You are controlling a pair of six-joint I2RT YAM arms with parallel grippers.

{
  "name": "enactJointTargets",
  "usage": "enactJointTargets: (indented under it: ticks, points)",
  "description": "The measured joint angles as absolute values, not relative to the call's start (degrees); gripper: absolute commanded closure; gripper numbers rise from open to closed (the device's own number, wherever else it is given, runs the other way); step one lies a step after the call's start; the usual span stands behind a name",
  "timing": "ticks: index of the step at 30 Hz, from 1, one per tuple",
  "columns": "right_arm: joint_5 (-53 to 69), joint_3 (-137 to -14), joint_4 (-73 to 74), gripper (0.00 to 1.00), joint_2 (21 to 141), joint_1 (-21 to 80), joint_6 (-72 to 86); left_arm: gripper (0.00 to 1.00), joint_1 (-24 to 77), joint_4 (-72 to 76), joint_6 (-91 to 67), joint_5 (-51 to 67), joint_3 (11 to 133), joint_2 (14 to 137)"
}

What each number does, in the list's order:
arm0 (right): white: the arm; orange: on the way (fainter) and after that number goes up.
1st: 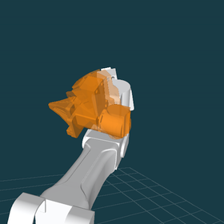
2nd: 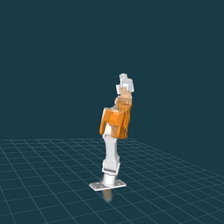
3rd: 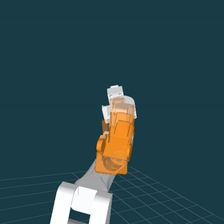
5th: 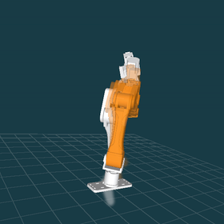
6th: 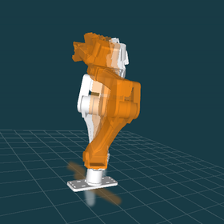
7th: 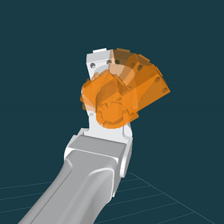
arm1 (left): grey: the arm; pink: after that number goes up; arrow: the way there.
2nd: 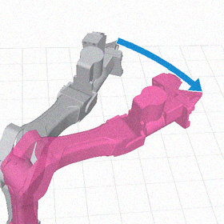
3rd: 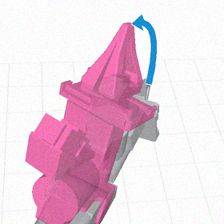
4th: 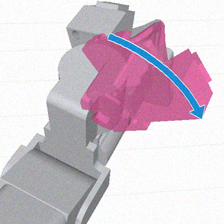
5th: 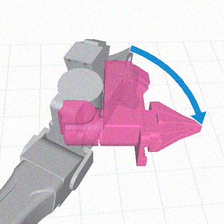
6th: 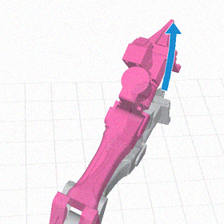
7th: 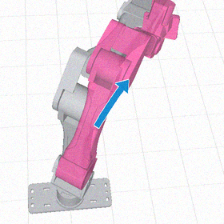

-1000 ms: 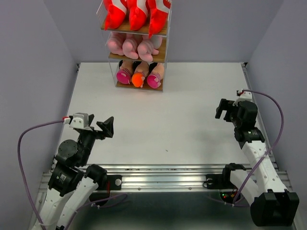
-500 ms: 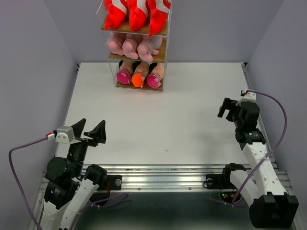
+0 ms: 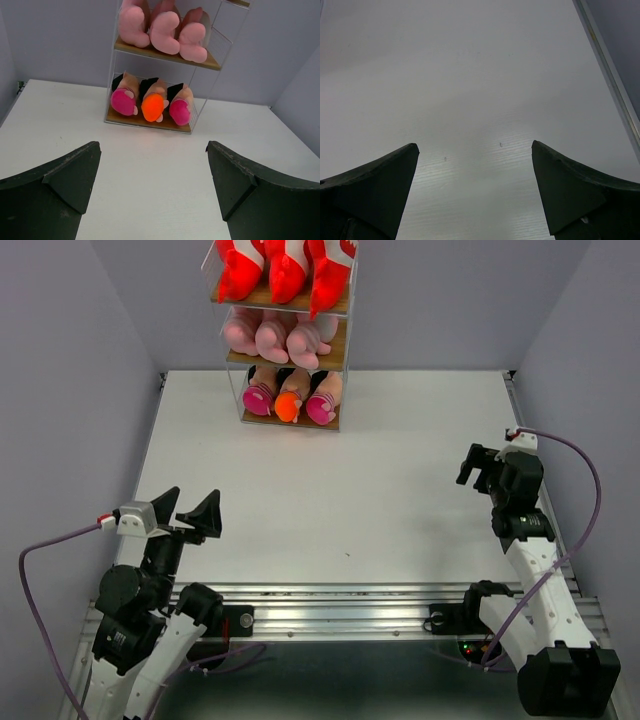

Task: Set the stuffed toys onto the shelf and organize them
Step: Place the stuffed toy onto shelf

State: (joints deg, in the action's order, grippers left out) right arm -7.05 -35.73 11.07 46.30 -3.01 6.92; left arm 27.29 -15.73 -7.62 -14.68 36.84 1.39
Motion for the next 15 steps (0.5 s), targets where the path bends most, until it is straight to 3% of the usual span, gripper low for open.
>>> enactJointTargets:
  ticks: [15]
  points:
    - [-6.8, -35.7, 11.1, 0.0, 44.9, -3.0, 6.9, 0.01, 27.3, -15.7, -7.8, -15.1, 36.8, 1.4]
